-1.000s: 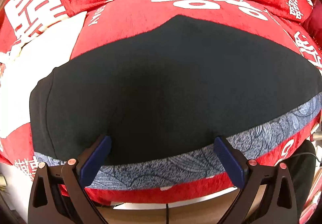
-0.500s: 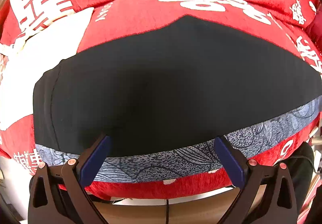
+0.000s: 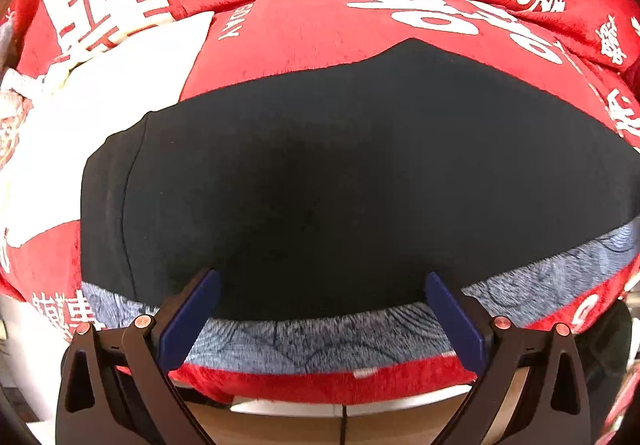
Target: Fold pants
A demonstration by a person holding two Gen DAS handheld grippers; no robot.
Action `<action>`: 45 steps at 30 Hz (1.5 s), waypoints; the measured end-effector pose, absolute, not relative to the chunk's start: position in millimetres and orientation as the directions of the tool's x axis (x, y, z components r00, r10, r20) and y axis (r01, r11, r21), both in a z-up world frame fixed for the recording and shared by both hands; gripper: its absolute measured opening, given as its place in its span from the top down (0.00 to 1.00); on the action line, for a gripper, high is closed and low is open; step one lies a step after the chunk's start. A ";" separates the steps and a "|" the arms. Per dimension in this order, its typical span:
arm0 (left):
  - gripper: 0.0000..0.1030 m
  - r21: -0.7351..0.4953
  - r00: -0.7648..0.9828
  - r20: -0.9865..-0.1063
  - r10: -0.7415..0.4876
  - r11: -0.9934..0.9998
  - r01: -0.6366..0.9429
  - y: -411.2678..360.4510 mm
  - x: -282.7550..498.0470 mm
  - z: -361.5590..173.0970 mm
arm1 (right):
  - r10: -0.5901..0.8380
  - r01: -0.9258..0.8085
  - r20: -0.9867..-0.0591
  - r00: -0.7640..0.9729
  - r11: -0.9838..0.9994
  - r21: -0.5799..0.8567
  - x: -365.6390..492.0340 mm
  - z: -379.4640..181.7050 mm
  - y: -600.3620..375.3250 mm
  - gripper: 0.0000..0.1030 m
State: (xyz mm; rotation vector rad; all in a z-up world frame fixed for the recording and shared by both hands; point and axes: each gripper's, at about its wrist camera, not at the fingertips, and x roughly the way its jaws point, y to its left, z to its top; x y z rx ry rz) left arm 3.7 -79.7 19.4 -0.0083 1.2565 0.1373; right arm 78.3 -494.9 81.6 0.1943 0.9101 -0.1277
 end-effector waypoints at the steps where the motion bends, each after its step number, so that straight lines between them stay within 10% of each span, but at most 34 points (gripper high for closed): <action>1: 0.00 0.088 0.308 -0.944 0.116 0.991 -0.105 -82.7 3.4 17.6 | 0.012 0.131 -0.798 0.602 0.985 0.114 81.8 81.6 -466.8 0.03; 7: 0.00 0.086 0.340 -0.933 0.119 0.990 -0.110 -70.2 -0.5 15.3 | 0.214 -0.163 -0.821 0.530 0.975 0.149 95.9 60.2 -317.1 0.03; 12: 0.00 0.075 0.348 -0.930 0.121 0.987 -0.143 -46.7 -5.3 13.3 | 0.088 -0.279 -0.871 0.484 0.958 -0.058 99.1 25.1 -241.3 0.00; 26: 0.01 -0.136 0.407 -0.912 -0.054 0.975 -0.174 21.8 -25.6 21.0 | 0.016 -0.147 -0.915 0.402 0.988 -0.047 115.5 32.5 -281.7 0.00; 37: 0.00 -0.139 0.373 -0.928 0.009 0.919 -0.369 75.9 0.5 2.7 | 0.281 -0.337 -0.897 0.342 0.927 0.162 181.6 39.8 -148.0 0.00; 45: 0.00 -0.180 0.385 -0.923 -0.015 0.901 -0.394 99.2 -30.4 7.4 | 0.114 -0.398 -0.931 0.346 0.917 -0.036 202.5 19.4 -104.6 0.00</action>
